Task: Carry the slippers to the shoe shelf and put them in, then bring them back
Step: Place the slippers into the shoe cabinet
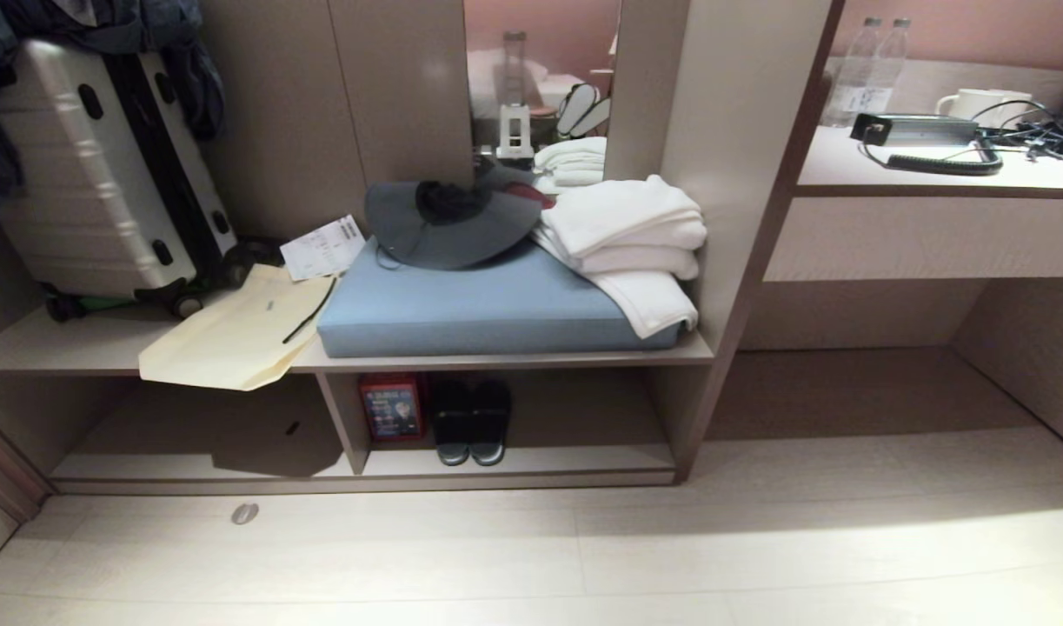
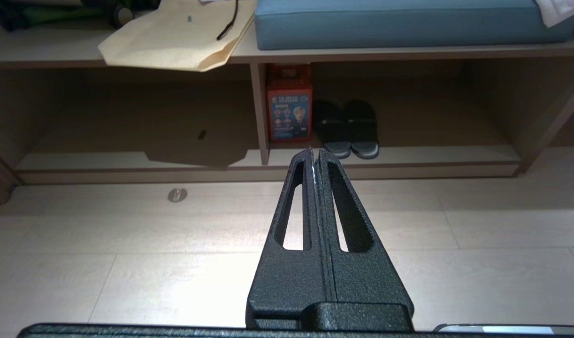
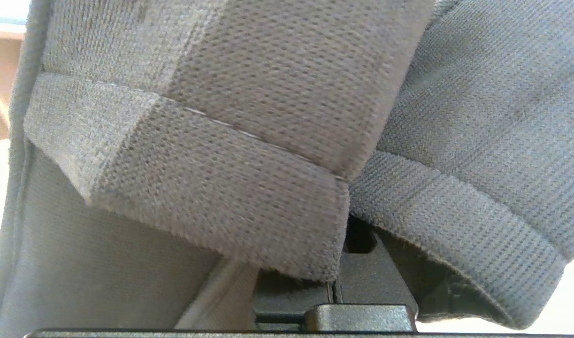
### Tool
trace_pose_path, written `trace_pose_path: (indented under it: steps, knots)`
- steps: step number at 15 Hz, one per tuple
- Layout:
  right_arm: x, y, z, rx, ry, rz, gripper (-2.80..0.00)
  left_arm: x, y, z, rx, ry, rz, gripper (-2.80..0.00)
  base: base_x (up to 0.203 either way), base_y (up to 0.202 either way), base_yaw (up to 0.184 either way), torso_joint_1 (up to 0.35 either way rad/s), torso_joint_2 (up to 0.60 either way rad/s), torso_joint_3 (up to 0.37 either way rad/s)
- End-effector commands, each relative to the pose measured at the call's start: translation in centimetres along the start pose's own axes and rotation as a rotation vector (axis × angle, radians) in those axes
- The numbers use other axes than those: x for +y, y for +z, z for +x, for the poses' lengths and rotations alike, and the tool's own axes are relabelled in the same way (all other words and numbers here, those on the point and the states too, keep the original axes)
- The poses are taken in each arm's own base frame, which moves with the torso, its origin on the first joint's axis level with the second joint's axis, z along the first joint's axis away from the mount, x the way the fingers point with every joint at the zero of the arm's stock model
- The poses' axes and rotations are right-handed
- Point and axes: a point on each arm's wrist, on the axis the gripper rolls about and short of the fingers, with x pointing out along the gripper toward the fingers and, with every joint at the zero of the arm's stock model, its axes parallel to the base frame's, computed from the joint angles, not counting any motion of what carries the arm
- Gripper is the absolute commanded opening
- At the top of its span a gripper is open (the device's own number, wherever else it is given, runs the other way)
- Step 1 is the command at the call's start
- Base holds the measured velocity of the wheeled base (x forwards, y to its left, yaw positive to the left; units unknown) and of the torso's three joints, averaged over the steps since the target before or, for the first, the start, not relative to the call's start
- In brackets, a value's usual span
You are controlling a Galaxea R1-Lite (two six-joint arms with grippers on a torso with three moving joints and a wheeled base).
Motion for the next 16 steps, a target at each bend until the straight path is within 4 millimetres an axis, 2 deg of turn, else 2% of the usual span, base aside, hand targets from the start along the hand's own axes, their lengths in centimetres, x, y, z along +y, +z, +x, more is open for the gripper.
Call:
trace_pose_path:
  steps: [1, 7, 16]
  knots:
    - [0.00, 0.00, 0.00, 0.000, 0.001, -0.001, -2.80, 0.00, 0.00, 0.00, 0.001, 0.001, 0.000, -2.80, 0.198, 0.000, -0.001, 0.002, 0.00, -0.002]
    - [0.00, 0.00, 0.00, -0.001, 0.001, -0.001, -2.80, 0.00, -0.01, 0.01, 0.001, 0.000, 0.000, -2.80, 0.180, 0.000, -0.001, 0.002, 0.00, -0.003]
    - [0.00, 0.02, 0.00, -0.002, 0.001, 0.001, -2.80, 0.00, 0.00, 0.01, 0.001, 0.001, -0.002, -2.80, 0.000, 0.000, 0.000, 0.003, 0.00, -0.174]
